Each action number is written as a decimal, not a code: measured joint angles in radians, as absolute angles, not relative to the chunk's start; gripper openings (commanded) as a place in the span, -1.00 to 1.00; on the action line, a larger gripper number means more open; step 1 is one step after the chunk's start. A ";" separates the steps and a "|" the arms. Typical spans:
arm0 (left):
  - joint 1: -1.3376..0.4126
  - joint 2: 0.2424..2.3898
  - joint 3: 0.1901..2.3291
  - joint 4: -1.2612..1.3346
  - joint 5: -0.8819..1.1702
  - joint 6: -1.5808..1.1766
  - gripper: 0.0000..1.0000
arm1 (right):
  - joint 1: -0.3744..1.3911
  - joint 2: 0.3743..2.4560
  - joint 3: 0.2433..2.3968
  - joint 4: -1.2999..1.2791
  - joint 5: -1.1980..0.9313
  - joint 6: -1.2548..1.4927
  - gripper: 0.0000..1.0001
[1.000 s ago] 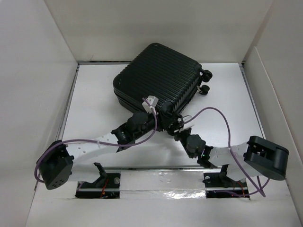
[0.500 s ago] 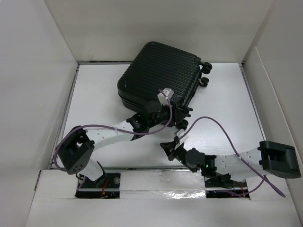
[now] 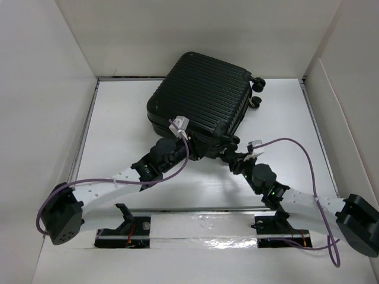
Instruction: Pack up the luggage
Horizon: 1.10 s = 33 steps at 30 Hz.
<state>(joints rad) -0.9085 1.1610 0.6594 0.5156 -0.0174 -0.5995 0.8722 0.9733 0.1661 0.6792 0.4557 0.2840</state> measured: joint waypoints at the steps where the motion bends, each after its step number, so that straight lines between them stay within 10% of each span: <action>1: -0.908 1.138 0.641 0.512 -0.026 -0.599 -0.51 | 0.843 0.966 0.158 0.694 0.428 0.276 -0.25; 27: -0.855 1.018 0.449 0.519 0.037 -0.528 -0.49 | 0.393 1.295 0.261 0.883 -0.308 0.159 0.24; 33: -0.855 1.019 0.449 0.540 0.053 -0.528 -0.49 | 0.374 1.364 0.300 0.894 -0.427 0.159 -0.19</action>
